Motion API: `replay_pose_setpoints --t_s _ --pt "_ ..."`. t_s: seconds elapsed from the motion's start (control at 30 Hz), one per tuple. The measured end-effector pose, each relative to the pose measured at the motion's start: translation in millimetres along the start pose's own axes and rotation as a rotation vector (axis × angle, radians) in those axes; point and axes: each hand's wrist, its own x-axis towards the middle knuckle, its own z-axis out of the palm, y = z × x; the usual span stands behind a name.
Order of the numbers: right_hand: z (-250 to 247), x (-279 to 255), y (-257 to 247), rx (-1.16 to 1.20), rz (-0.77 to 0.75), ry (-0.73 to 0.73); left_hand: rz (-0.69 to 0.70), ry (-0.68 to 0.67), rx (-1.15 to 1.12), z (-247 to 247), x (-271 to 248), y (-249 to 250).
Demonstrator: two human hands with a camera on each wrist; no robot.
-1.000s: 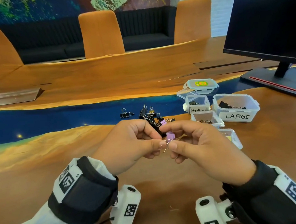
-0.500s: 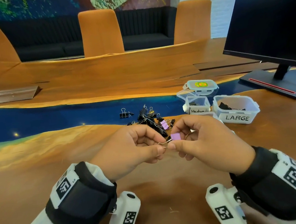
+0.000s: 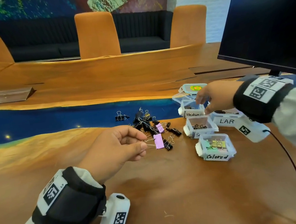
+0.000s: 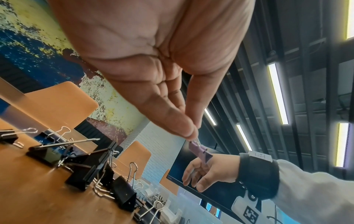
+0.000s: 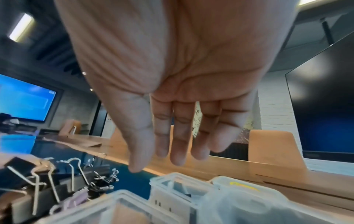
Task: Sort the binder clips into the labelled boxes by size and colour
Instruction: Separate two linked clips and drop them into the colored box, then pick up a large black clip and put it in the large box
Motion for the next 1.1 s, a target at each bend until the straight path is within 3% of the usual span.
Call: replay_pose_setpoints --t_s 0.2,0.37,0.43,0.73,0.9,1.1 --pt "-4 6 -12 -0.117 0.004 -0.029 -0.005 0.017 -0.01 -3 2 -2" --pt "2 -46 -34 -0.198 0.027 -0.398 -0.006 0.018 -0.014 -9 1 -2" --pt "14 -62 -32 -0.302 0.045 -0.448 -0.001 0.005 -0.006 -9 2 0" --pt "41 -91 -36 -0.161 -0.119 -0.191 0.052 -0.163 0.089 25 7 14" --pt "36 -103 -67 -0.067 -0.238 -0.16 0.176 -0.194 0.37 51 8 15" --pt "32 -105 -79 -0.021 -0.325 -0.107 0.205 -0.235 0.653 61 6 17"
